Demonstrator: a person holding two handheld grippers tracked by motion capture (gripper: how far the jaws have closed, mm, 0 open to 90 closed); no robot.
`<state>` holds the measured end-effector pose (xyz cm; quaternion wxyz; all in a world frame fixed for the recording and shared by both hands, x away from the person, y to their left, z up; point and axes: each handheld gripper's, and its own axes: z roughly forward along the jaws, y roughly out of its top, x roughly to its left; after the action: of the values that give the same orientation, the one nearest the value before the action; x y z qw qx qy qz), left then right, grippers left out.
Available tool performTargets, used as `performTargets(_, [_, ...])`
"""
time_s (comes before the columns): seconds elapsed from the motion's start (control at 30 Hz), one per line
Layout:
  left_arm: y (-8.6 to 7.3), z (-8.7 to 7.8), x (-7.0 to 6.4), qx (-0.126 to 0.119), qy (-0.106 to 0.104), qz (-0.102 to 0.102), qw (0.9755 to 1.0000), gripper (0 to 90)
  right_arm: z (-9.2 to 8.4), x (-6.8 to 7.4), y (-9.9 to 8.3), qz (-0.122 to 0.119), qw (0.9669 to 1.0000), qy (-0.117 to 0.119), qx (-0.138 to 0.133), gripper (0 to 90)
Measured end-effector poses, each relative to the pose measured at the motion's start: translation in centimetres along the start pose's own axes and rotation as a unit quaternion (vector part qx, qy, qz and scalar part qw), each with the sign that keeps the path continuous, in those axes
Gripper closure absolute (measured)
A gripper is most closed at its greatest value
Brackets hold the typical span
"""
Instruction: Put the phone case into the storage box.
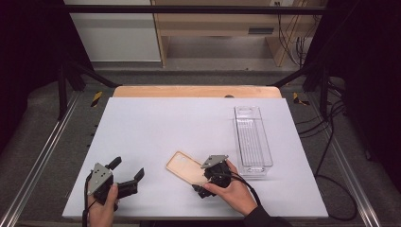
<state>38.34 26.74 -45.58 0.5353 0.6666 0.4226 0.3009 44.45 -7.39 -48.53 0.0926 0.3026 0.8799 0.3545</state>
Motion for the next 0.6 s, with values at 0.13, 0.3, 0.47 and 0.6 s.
performTargets(0.13, [-0.04, 0.19, -0.07, 0.000, -0.012, -0.010, 0.9999, 4.5, 0.10, 0.13, -0.05, -0.007, 1.0000, -0.005, 0.002, 4.8])
performTargets(0.3, [-0.05, 0.24, -0.12, -0.002, -0.021, -0.021, 0.9996, 4.5, 0.23, 0.44, -0.17, -0.021, 0.9996, -0.017, 0.003, 5.1])
performTargets(0.47, [-0.10, 0.27, -0.19, -0.006, -0.035, -0.039, 0.9986, 4.5, 0.17, 0.32, -0.19, -0.022, 0.9996, -0.015, 0.002, 7.8])
performTargets(0.6, [-0.11, 0.43, -0.32, -0.005, -0.043, -0.044, 0.9981, 4.5, 0.02, 0.23, -0.36, -0.023, 0.9996, -0.016, -0.004, 10.0])
